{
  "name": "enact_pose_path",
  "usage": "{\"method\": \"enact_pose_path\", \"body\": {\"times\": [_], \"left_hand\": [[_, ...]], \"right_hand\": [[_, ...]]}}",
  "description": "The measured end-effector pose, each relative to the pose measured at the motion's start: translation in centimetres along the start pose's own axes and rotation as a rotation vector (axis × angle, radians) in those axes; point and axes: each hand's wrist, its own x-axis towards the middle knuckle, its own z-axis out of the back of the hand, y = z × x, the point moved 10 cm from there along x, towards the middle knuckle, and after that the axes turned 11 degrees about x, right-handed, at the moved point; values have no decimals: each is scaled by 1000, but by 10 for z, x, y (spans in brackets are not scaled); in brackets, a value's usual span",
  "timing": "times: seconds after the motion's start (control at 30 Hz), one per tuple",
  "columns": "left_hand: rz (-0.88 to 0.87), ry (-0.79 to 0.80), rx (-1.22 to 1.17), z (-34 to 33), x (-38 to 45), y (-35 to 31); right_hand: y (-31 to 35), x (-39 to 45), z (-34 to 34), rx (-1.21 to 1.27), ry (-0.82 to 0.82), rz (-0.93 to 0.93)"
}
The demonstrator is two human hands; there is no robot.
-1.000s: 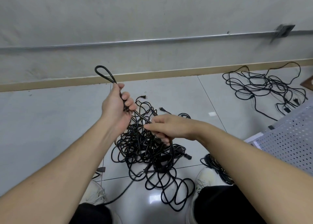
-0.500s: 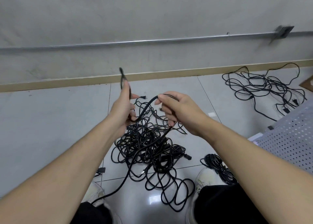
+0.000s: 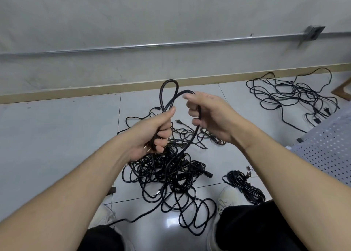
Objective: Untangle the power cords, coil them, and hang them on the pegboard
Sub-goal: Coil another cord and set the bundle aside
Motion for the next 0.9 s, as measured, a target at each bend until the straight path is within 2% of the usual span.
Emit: {"method": "enact_pose_path", "body": {"times": [0.13,0.27,0.4,0.5,0.6,0.73,0.8,0.9], "left_hand": [[-23,-26,148,2,-4,-2],[-66,74,191,-19,-8,-9],[-60,183,190,-30,-10,-8],[-65,255,144,-30,-14,-4],[-132,299,49,-30,-17,-8],[-178,240,-25,-31,-13,-13],[-181,174,-64,-27,-9,-12],[-178,55,-94,-18,0,-8]], "right_hand": [[14,-5,11,-215,-116,140],[23,-5,11,-211,-231,280],[15,-6,-4,-59,-205,263],[15,-4,-3,-92,-243,264],[1,2,10,-82,-313,123],[-14,1,16,-8,-362,-36],[-15,3,18,85,-383,-30],[-10,5,23,86,-407,17]]}}
